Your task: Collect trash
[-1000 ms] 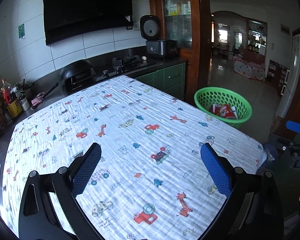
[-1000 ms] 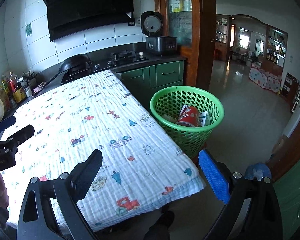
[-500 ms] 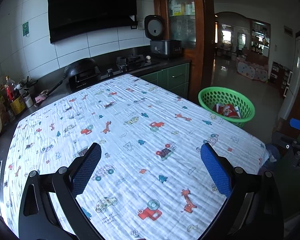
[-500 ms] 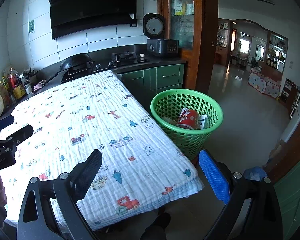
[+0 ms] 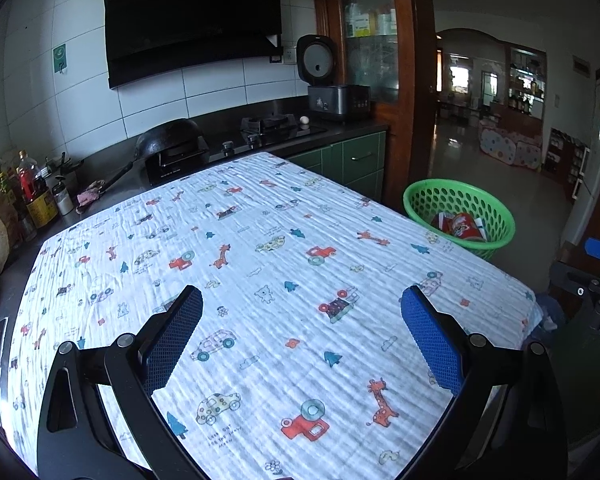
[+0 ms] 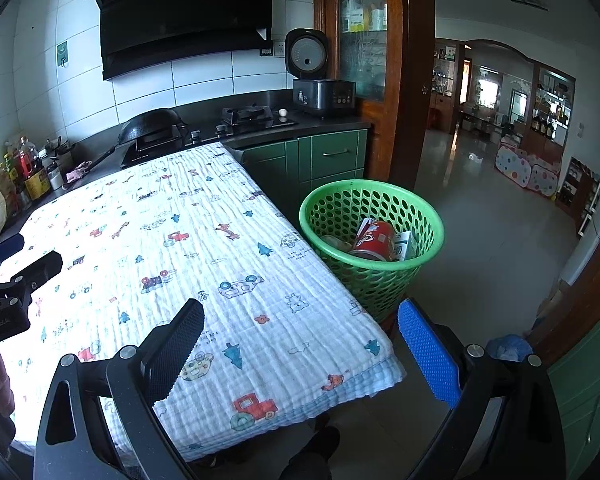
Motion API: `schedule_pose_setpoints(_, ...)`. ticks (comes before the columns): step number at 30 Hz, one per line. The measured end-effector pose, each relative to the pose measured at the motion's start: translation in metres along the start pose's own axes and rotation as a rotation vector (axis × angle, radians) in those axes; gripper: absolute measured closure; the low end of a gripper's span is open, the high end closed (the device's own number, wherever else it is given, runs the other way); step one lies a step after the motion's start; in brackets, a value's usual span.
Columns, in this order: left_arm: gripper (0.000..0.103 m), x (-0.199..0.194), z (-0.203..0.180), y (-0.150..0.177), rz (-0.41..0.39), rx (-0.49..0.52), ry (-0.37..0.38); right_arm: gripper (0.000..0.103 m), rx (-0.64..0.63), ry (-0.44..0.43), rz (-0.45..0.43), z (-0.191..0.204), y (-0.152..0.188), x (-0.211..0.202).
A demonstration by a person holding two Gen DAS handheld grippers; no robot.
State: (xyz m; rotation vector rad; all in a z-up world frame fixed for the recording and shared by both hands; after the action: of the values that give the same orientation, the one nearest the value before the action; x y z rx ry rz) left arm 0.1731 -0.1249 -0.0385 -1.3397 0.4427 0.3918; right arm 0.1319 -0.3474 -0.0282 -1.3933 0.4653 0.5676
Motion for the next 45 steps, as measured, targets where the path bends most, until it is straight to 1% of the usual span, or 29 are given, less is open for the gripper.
schedule_pose_setpoints(23,0.005,-0.005,-0.008,-0.003,-0.02,0.002,0.004,0.008,-0.008,-0.003,0.003,0.002,0.0,0.001)
schedule_pose_setpoints(45,0.005,-0.004,-0.015,-0.003,-0.019,0.009,0.003,0.008,-0.01,-0.008,0.007,0.002,0.001,0.004)
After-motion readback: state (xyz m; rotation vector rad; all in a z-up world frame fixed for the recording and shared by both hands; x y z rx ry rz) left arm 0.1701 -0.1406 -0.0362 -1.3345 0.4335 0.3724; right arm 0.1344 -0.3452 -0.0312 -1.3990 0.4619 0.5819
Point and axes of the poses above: each gripper's, at about its wrist camera, not at the fingertips, and x roughly the way its jaws point, z to its left, y to its underside, the point moved 10 cm from there along x, roughly the way its jaws point, and after that the axes turned 12 degrees about -y, right-handed, at the moved point
